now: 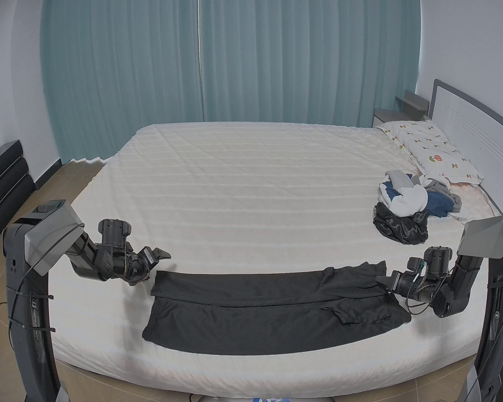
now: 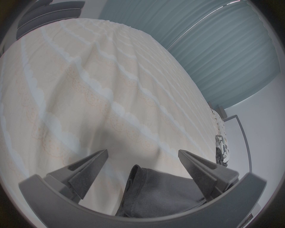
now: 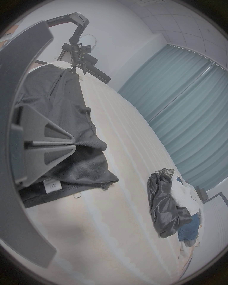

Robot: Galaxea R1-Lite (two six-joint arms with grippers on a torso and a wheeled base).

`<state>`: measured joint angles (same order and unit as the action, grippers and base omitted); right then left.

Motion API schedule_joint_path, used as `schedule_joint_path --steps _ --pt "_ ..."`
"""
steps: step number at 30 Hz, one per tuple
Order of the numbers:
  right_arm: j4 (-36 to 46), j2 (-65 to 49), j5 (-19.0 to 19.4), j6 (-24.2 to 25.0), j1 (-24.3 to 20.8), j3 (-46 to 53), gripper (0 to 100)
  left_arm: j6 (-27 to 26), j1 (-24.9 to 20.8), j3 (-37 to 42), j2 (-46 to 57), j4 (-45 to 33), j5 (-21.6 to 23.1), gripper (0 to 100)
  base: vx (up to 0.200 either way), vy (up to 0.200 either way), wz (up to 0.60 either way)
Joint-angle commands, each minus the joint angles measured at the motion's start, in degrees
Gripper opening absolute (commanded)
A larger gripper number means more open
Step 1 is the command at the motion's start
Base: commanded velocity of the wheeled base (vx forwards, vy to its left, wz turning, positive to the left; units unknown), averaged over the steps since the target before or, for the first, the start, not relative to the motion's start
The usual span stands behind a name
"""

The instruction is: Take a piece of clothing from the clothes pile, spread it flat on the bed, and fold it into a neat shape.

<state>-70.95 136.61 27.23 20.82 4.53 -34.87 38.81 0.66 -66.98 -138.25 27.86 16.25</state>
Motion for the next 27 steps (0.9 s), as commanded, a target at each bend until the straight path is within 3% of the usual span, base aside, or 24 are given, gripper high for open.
schedule_joint_path --steps 1,6,17,18,27 --pt "2.0 -1.3 0.0 -0.7 0.3 0.6 0 0.1 0.0 0.0 -0.1 0.0 0.0 100 0.0 0.0 0.0" --pt "5.5 -1.1 0.0 -3.2 0.5 -0.1 0 0.1 0.0 0.0 -0.1 0.0 0.0 100 0.0 0.0 0.0" --pt "5.6 -0.3 0.0 -3.4 1.0 -0.9 0 0.1 0.0 -0.3 -0.1 -0.1 0.0 100 0.0 0.0 0.0" --pt "5.6 -0.2 0.0 -3.4 0.9 -0.9 100 0.2 0.0 -0.3 -0.1 -0.1 0.0 100 0.0 0.0 0.0" --pt "5.3 -1.3 -0.1 -2.1 1.8 -3.1 100 0.4 0.5 0.8 1.2 -0.6 0.6 100 0.0 0.0 0.0"
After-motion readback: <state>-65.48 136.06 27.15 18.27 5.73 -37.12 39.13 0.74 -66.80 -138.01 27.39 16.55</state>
